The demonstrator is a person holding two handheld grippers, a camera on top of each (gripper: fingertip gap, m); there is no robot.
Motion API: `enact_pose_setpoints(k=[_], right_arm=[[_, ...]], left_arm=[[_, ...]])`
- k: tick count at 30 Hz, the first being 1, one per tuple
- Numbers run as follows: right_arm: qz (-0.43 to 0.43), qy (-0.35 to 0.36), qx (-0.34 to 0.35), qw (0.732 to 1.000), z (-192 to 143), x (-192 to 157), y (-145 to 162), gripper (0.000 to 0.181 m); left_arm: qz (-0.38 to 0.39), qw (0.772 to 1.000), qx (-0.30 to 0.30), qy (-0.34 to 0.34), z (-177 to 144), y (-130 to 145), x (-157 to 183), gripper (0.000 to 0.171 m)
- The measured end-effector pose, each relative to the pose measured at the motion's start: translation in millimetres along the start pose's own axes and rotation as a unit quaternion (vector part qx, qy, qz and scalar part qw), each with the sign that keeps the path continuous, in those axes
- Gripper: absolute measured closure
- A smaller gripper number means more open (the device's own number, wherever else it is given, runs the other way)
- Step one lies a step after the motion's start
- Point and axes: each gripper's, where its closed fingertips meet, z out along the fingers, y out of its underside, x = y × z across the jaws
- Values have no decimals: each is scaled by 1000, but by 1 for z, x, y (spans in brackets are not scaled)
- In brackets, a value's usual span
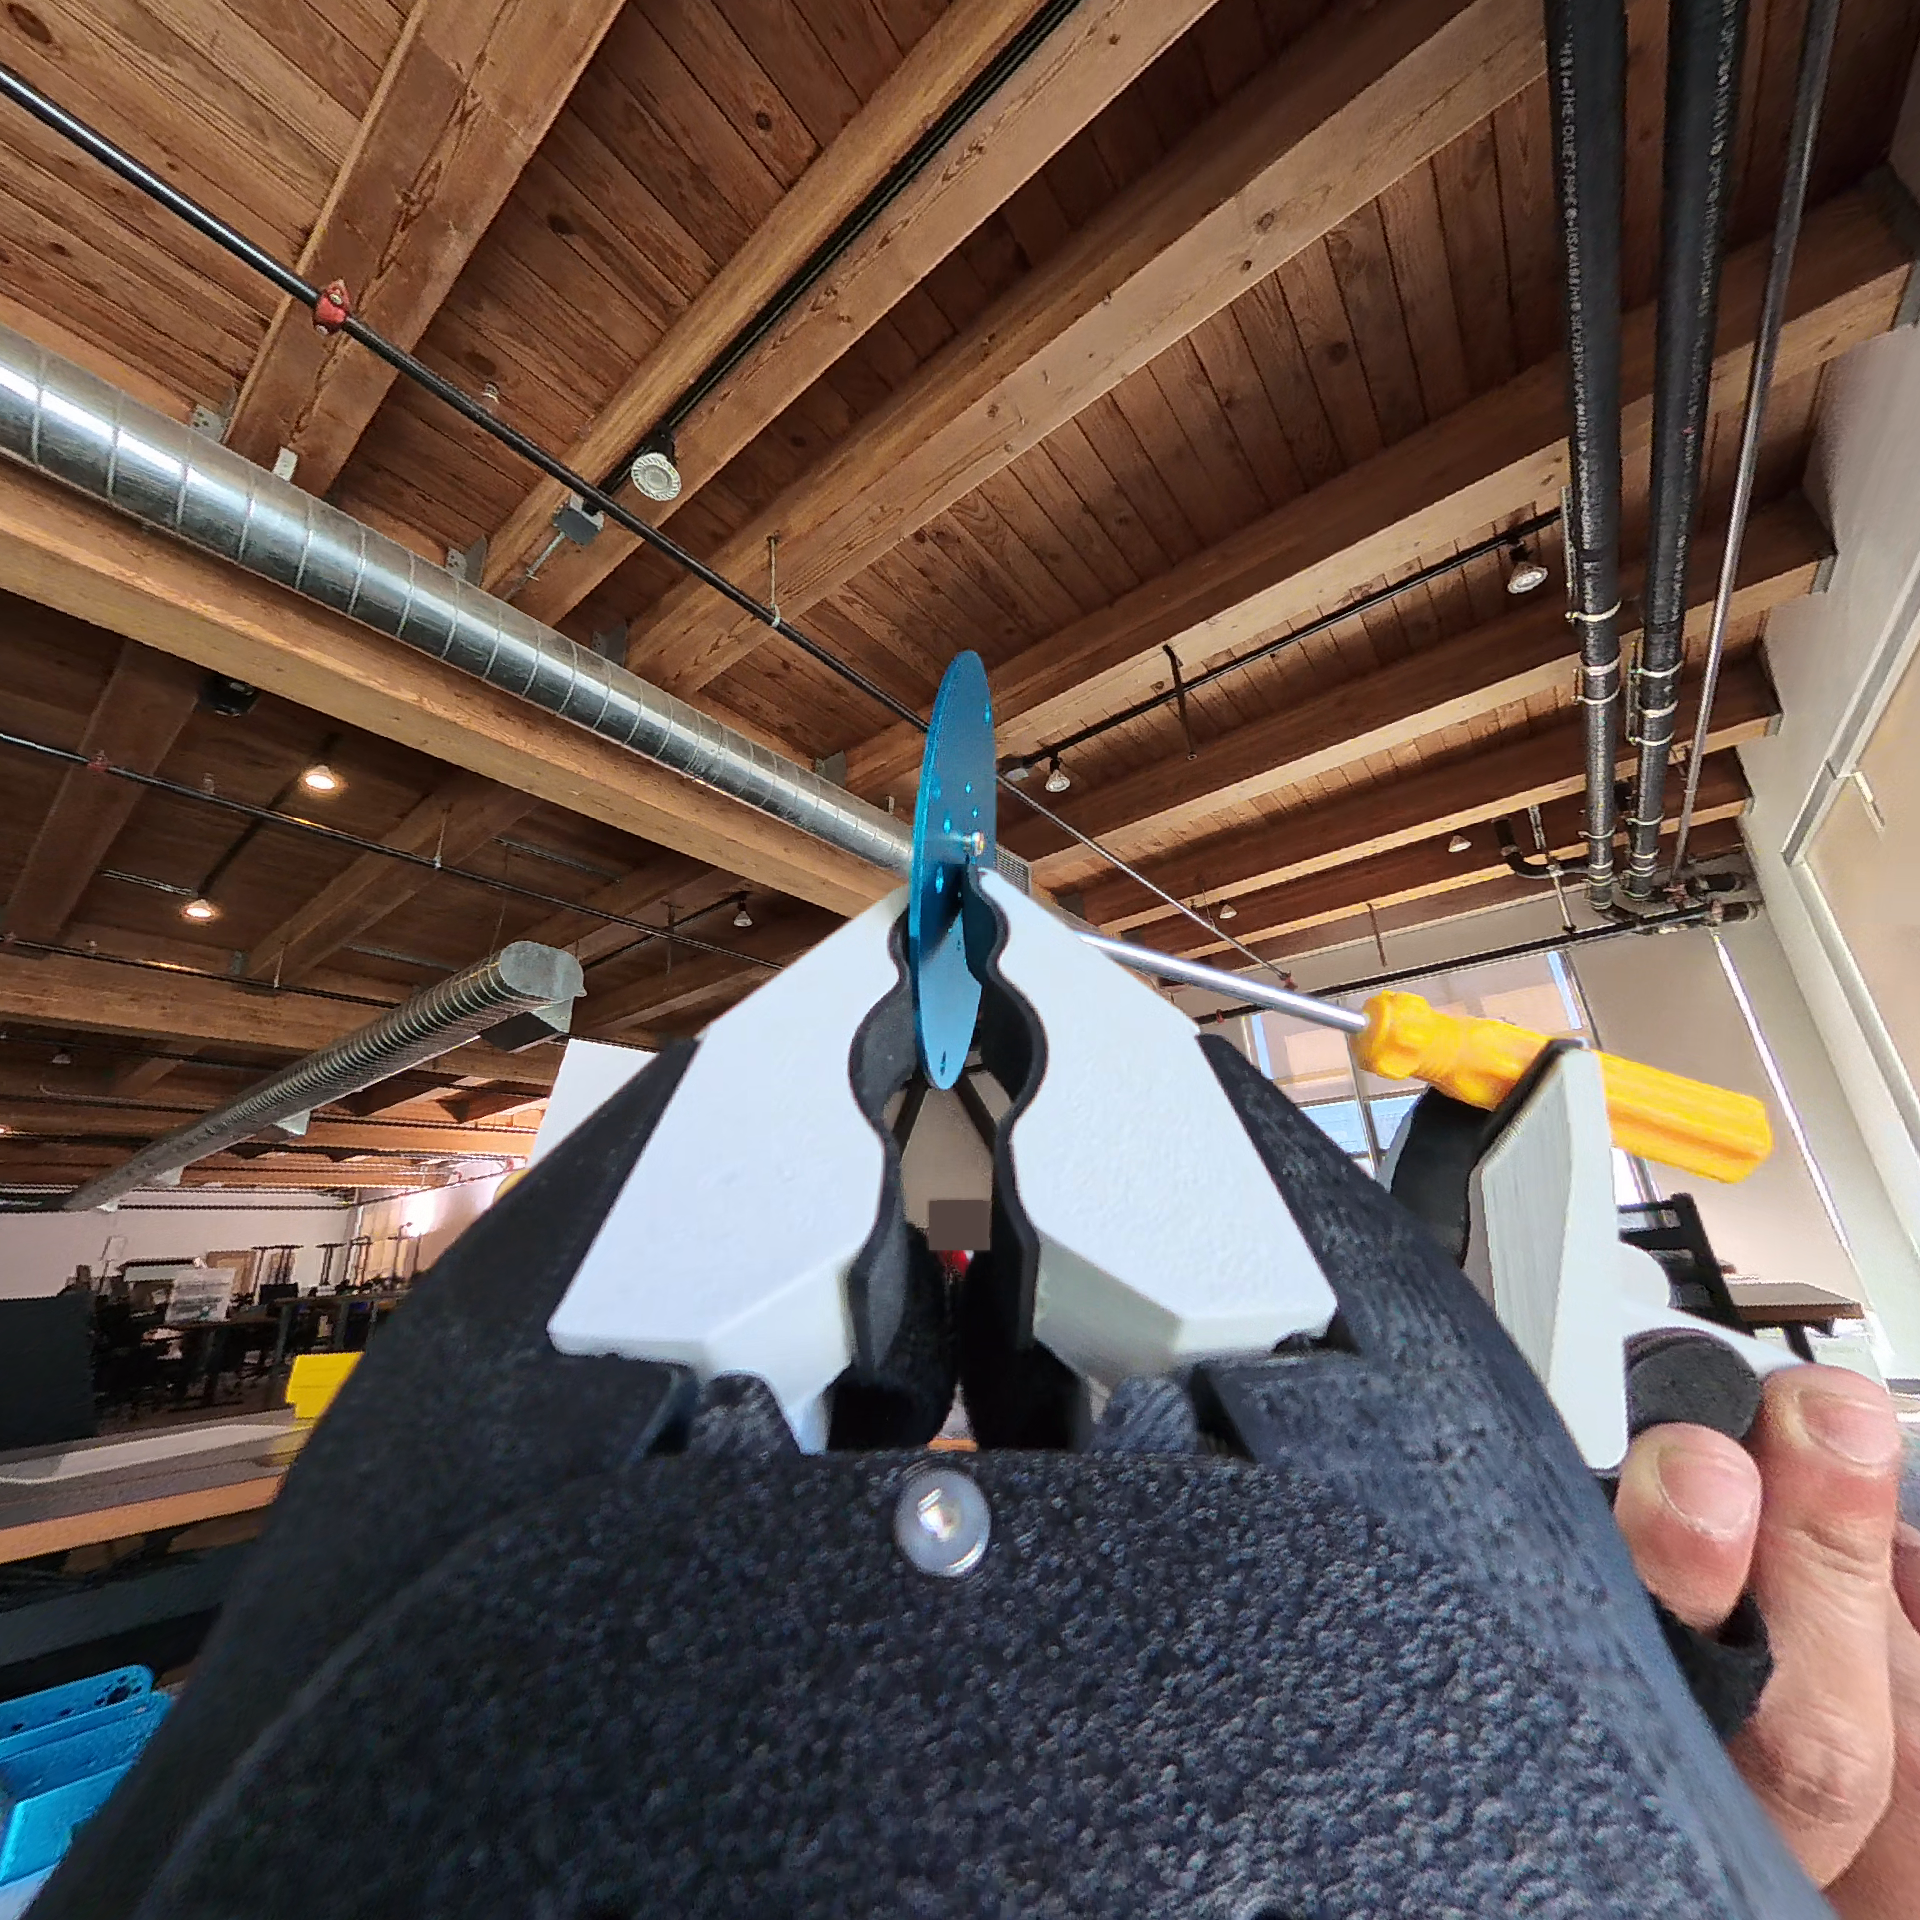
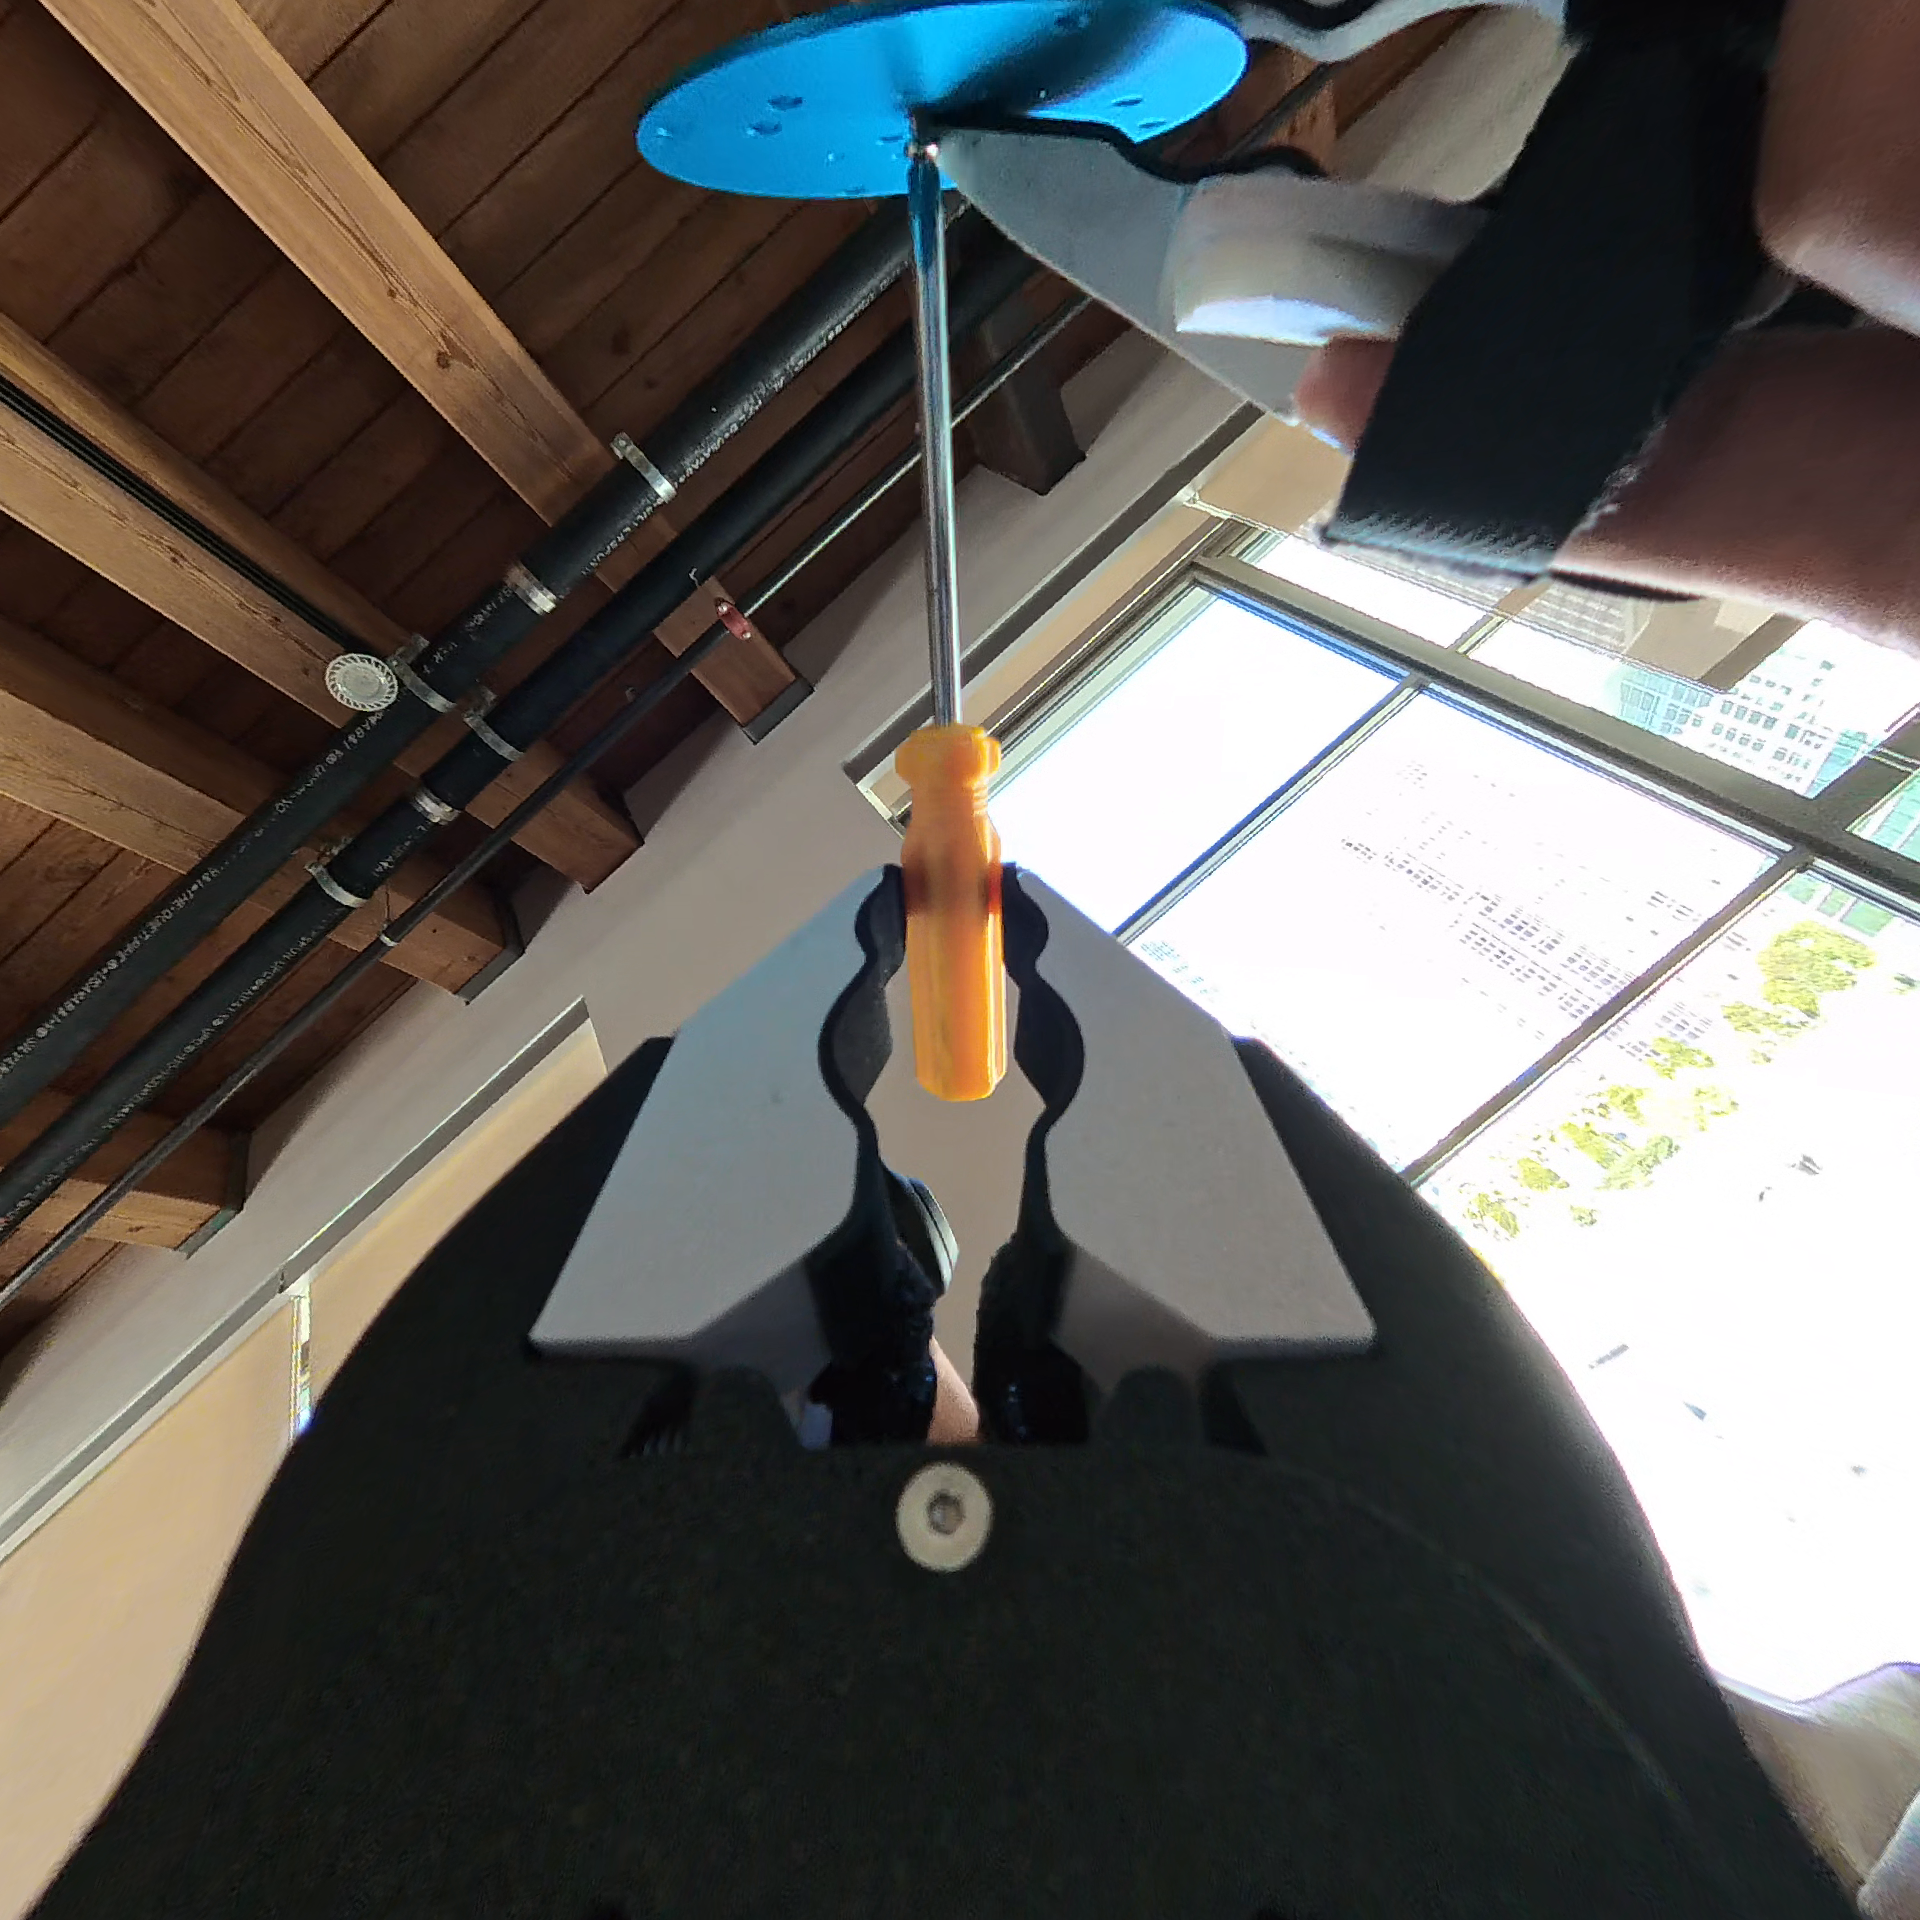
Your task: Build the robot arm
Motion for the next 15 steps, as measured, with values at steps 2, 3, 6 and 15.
enact_pose_setpoints(k=[2, 3, 6, 15], right_arm=[[-1, 0, 3, 1000, -2, 0, -1, 166], [-2, 2, 4, 1000, -3, 1, -1, 165], [-4, 3, 11, 1000, -6, 0, -3, 166], [-7, 34, 13, 999, -14, 10, -4, 166]], left_arm=[[0, 1000, -2, -2, -1, 0, -1, 166], [0, 1000, -3, -4, -1, 1, -1, 166], [4, 1000, -7, -9, -1, 3, -3, 167], [18, 999, -23, -25, -1, 9, -8, 166]])
